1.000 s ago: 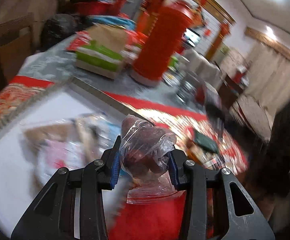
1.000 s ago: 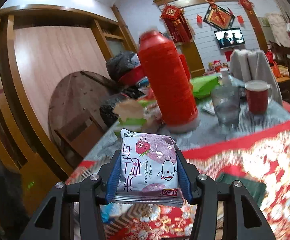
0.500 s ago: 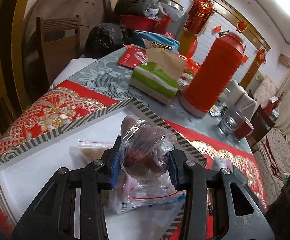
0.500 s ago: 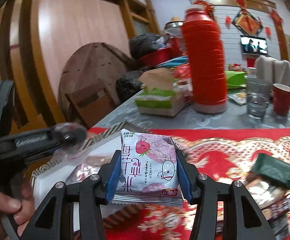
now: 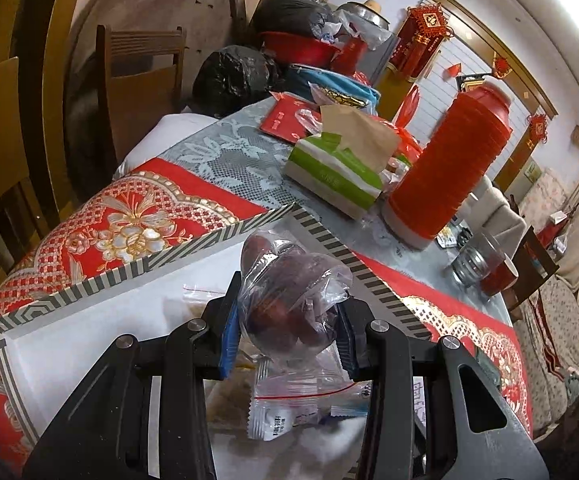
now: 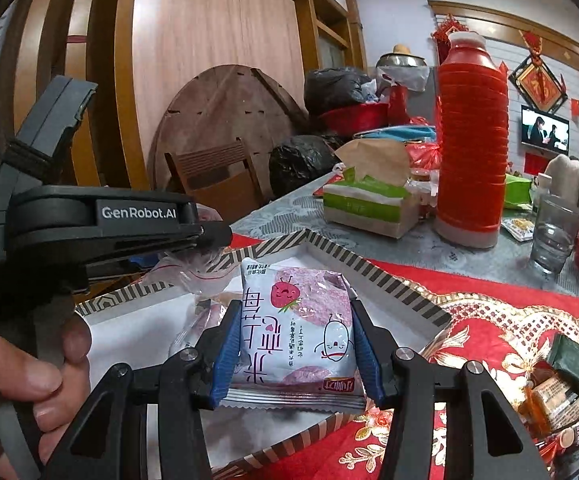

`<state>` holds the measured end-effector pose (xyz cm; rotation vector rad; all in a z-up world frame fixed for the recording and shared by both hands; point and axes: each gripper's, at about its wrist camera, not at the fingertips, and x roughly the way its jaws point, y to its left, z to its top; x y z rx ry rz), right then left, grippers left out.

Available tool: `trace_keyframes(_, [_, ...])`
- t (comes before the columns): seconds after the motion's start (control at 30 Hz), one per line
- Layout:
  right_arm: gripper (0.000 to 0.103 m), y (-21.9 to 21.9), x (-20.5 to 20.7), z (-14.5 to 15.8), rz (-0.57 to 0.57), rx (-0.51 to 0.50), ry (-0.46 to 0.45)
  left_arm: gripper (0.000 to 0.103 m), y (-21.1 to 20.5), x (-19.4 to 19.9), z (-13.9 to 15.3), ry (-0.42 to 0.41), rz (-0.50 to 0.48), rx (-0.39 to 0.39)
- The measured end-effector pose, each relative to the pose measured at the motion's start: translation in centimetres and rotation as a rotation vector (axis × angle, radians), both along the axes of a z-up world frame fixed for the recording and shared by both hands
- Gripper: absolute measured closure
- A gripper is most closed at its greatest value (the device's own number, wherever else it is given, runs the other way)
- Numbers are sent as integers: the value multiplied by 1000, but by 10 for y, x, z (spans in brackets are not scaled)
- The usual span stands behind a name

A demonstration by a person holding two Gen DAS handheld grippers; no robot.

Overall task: Organize snacks
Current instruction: 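Carry both packets over the white tray and open both tools to drop them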

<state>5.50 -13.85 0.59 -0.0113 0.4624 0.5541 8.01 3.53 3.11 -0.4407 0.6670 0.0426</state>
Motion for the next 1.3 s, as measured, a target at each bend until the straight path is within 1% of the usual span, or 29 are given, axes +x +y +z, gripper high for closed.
trace_keyframes(0.37, [53,13,-6,0,40,-58,-21,64,-2,2,-3,10,3,1])
trace_keyframes(0.73, [53,15,-8,0,40,-66,-29,64,-3,2,-5,17,8,2])
trace_keyframes(0.83, [53,18,-7,-1,70,-71,-19,64,-3,3,-7,34,1,0])
trace_keyframes(0.87, [50,18,-7,-2,78,-74,-14,64,-3,4,-8,43,6,0])
trace_keyframes(0.9, [48,19,-7,-2,86,-74,-13,62,-2,5,-9,51,16,-3])
trace_keyframes(0.97, [47,19,-9,-2,90,-66,-18,47,0,5,-11,58,35,-13])
trace_keyframes(1.03, [44,17,-9,-1,84,-60,-21,38,1,3,-10,44,52,-18])
trace_keyframes(1.07, [42,17,-9,-1,83,-59,-21,36,2,1,-9,33,57,-18])
trace_keyframes(1.13, [42,17,-9,-1,77,-56,-23,34,2,-1,-6,11,64,-17])
trace_keyframes(1.23, [41,16,-9,-1,65,-49,-27,34,2,-2,-4,0,67,-25])
trace_keyframes(1.3, [40,11,-12,1,47,-33,-46,34,4,-3,-3,-11,65,-48])
